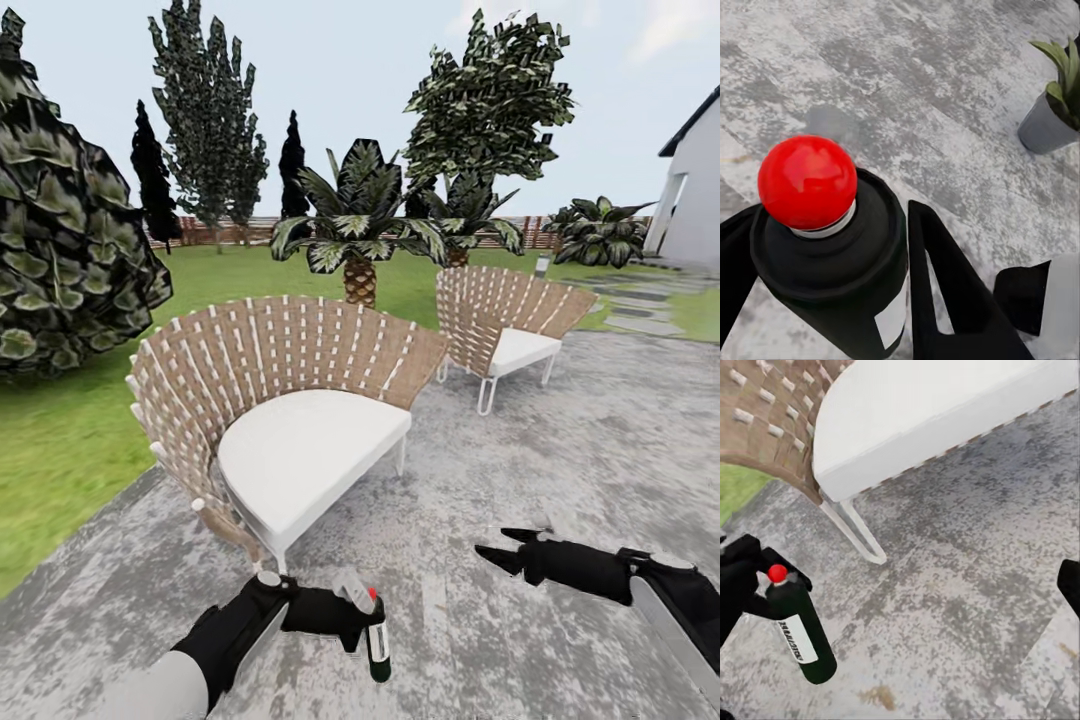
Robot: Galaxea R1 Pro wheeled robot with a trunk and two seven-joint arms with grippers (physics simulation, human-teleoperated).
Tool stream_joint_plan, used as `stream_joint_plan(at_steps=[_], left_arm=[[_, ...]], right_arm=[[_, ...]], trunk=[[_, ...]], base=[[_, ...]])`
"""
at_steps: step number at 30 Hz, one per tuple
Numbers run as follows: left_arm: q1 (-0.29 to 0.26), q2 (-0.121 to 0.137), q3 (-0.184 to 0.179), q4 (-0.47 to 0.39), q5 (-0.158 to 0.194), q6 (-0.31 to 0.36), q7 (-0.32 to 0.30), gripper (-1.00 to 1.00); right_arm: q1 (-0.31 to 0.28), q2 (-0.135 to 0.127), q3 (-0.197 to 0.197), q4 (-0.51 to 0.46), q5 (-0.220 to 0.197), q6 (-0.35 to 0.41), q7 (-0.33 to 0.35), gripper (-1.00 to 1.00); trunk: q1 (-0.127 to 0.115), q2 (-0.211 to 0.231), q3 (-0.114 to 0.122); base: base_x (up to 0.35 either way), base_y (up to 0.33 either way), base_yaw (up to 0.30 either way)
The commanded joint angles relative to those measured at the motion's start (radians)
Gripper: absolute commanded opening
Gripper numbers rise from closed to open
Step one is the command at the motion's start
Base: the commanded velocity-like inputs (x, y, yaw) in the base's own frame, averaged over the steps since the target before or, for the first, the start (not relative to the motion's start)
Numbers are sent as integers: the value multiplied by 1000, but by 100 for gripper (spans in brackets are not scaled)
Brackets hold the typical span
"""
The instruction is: Pick up the pesticide atomizer in the garden and spray insectifuge to fully cover both potted plants in the garden.
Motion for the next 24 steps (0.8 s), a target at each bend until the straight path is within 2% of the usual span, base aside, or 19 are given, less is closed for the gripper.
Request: stream_joint_plan(at_steps=[1,3,4,8,14,19,22,23,24], left_arm=[[-2,35,2,-6,5,-41,-6,-100],[-17,42,5,-2,2,-58,-12,-100],[-32,35,4,5,-2,-71,-41,-100],[-37,24,2,6,-3,-85,-50,-100],[-38,-3,-3,8,-5,-88,-42,-100],[-38,-7,-3,8,-6,-88,-42,-100],[-38,-19,-5,11,-6,-88,-42,-100],[-38,-21,-5,12,-14,-88,-42,-100],[-38,-22,-5,13,-40,-88,-42,-100]], right_arm=[[-62,10,114,0,4,28,16,100],[-79,13,165,1,5,29,17,100],[-84,15,186,2,6,27,16,100],[-85,14,234,2,6,16,18,100],[-84,11,240,1,6,4,18,100],[-84,9,240,1,6,0,20,100],[-84,14,234,4,5,-1,21,100],[-84,14,232,6,5,-1,19,100],[-84,15,231,8,5,-2,17,100]], trunk=[[0,0,0],[0,0,0],[0,0,0],[0,0,0],[0,0,0],[0,0,0],[0,0,0],[0,0,0],[0,0,0]], base=[[0,0,-295],[0,0,-295],[0,0,-295],[0,0,-295],[0,0,-295],[0,0,-295],[0,0,-153],[0,0,-36],[0,0,-15]])
